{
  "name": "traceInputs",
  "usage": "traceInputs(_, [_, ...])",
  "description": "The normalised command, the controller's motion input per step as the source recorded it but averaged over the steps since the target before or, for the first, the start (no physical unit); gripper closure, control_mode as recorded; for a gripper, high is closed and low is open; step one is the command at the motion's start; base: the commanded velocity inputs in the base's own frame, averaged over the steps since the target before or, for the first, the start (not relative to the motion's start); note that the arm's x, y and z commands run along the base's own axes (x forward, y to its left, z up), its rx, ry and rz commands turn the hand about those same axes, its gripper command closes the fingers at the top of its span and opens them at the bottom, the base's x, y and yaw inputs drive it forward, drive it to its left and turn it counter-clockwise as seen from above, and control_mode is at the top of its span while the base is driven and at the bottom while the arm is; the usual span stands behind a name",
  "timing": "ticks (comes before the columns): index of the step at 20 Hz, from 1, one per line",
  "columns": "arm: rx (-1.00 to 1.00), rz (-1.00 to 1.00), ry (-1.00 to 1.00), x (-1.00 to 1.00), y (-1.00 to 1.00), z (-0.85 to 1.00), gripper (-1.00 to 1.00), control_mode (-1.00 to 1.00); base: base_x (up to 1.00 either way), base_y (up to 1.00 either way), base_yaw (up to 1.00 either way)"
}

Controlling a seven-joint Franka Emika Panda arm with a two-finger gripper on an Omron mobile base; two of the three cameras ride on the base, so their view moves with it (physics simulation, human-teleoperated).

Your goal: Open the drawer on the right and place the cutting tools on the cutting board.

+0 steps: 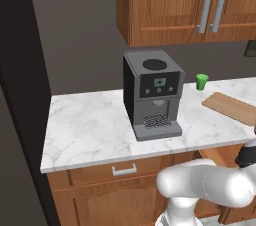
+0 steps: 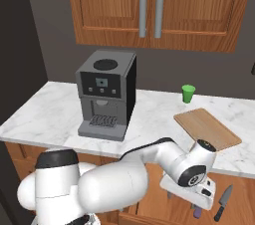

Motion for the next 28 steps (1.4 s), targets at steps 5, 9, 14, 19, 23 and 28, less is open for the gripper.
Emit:
traceInputs(5, [-0.12, -0.19, 0.0, 0.0, 0.05, -0.52, -1.0, -1.0, 0.0, 0.0, 0.0])
traceInputs(9, [-0.13, -0.2, 0.0, 0.0, 0.02, -0.47, -1.0, -1.0, 0.0, 0.0, 0.0])
traceInputs(14, [-0.06, -0.16, 0.03, 0.19, 0.0, -0.42, -1.0, -1.0, 0.0, 0.0, 0.0])
traceInputs(19, [0.0, -0.08, 0.08, 0.45, 0.0, -0.4, -1.0, -1.0, 0.0, 0.0, 0.0])
traceInputs(23, [0.0, -0.08, 0.1, 0.38, 0.0, -0.38, -1.0, -1.0, 0.0, 0.0, 0.0])
traceInputs(28, [0.0, -0.12, 0.11, 0.05, -0.05, -0.36, -1.0, -1.0, 0.0, 0.0, 0.0])
